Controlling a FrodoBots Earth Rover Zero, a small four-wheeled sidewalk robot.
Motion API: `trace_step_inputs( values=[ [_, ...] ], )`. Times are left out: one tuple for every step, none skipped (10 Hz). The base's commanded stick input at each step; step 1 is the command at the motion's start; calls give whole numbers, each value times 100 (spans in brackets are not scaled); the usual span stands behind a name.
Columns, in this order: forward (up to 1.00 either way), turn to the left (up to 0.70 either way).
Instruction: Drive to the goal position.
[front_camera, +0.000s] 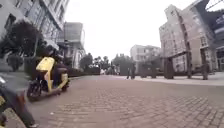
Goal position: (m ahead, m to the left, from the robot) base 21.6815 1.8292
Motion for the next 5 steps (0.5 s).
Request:
trace_step_inputs(
  values=[
    [45, 0],
    [45, 0],
    [45, 0],
    [45, 0],
    [45, 0]
  ],
)
